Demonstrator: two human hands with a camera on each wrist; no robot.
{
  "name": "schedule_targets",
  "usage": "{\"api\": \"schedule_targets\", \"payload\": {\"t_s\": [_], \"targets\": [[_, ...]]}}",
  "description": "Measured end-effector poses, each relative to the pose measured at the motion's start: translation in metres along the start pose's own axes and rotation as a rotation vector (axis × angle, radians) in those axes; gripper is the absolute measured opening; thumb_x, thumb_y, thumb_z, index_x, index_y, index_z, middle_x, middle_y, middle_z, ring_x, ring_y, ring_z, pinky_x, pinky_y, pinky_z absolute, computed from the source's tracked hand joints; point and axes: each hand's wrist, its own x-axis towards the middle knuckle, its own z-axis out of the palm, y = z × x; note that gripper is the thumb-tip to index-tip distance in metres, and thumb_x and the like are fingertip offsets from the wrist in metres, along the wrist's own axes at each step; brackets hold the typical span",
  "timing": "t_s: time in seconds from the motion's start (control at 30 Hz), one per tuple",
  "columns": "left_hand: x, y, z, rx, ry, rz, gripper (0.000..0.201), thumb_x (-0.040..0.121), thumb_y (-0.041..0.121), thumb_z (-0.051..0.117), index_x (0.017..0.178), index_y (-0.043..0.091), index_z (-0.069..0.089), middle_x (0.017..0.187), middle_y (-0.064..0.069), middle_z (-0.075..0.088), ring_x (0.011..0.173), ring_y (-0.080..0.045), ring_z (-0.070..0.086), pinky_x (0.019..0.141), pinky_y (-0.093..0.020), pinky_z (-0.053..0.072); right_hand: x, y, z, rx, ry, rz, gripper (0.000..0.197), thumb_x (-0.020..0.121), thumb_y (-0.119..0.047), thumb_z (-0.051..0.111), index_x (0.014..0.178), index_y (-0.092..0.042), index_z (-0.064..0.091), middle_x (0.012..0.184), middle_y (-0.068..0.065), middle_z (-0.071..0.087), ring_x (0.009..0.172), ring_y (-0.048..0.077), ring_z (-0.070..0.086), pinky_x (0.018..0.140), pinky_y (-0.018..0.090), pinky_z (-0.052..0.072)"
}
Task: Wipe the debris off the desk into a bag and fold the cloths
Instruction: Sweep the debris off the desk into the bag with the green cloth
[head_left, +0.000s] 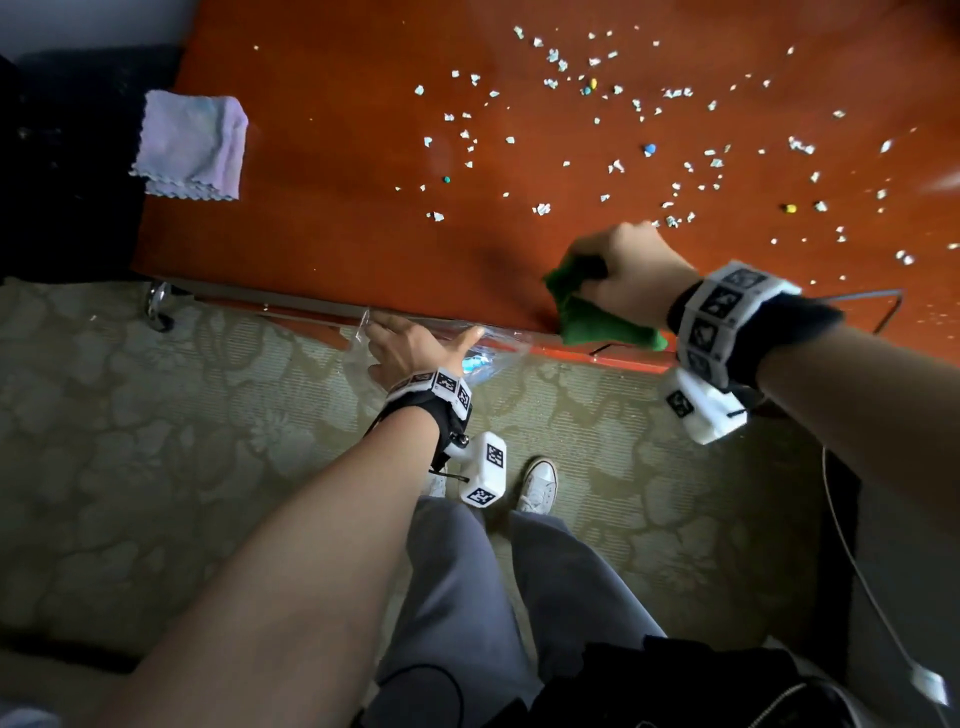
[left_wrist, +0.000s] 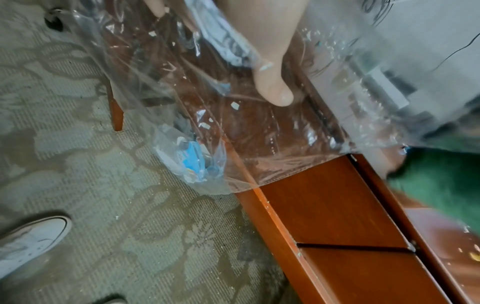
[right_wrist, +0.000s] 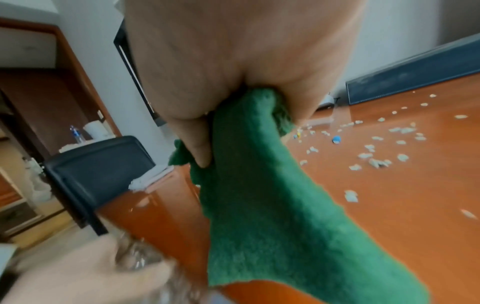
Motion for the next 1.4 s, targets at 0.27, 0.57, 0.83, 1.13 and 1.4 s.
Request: {"api": "schedule_targets", "payload": {"t_s": [0.27,0.57,0.83,1.13,1.4], "targets": [[0.006,0.002,-0.005,0.020,-0.047,-0.015,0.141,0.060,0.079,0.071,0.150,-0.011,0.011,0.157,-0.022,0.018,0.139,-0.034,0.032,0.104,-0.050,0.036,0.083,-0.040,-0.041,0.130,0.299,0.041,0.031,0.091,-0.013,0.046,0.121,-0.009,0.051,0.107,0.020,0.061,0.087,0.029,0.053,0.071,0.028,0.038],[0.011,-0.001,0.003,0.025,-0.052,-0.002,0.140,0.059,0.079,0.071,0.150,-0.010,0.013,0.150,-0.022,0.028,0.131,-0.035,0.041,0.099,-0.048,0.038,0.165,-0.091,-0.033,0.242,0.445,0.057,0.036,0.089,-0.007,0.047,0.123,-0.017,0.053,0.105,0.008,0.062,0.094,0.026,0.061,0.077,0.032,0.054],[0.013,-0.005,0.006,-0.023,-0.042,0.009,0.139,0.056,0.078,0.074,0.149,-0.010,0.018,0.145,-0.020,0.035,0.127,-0.034,0.044,0.097,-0.046,0.040,0.184,-0.088,0.012,0.146,0.241,0.099,0.038,0.092,-0.013,0.046,0.127,-0.022,0.058,0.119,0.011,0.064,0.111,0.031,0.057,0.086,0.028,0.044],[0.015,-0.010,0.011,-0.023,-0.041,0.013,0.141,0.056,0.084,0.067,0.150,-0.008,0.019,0.149,-0.020,0.030,0.133,-0.034,0.038,0.101,-0.047,0.037,0.173,-0.098,0.024,0.076,0.124,0.017,0.042,0.087,-0.002,0.040,0.124,-0.017,0.055,0.111,0.016,0.060,0.085,0.028,0.054,0.067,0.023,0.039],[0.013,-0.013,0.010,-0.039,-0.007,0.021,0.142,0.055,0.084,0.067,0.151,-0.007,0.018,0.152,-0.021,0.029,0.135,-0.035,0.038,0.101,-0.048,0.037,0.134,-0.098,0.045,0.223,0.031,-0.035,0.036,0.087,-0.005,0.050,0.119,-0.019,0.060,0.096,0.004,0.055,0.082,0.018,0.053,0.061,0.019,0.037]]}}
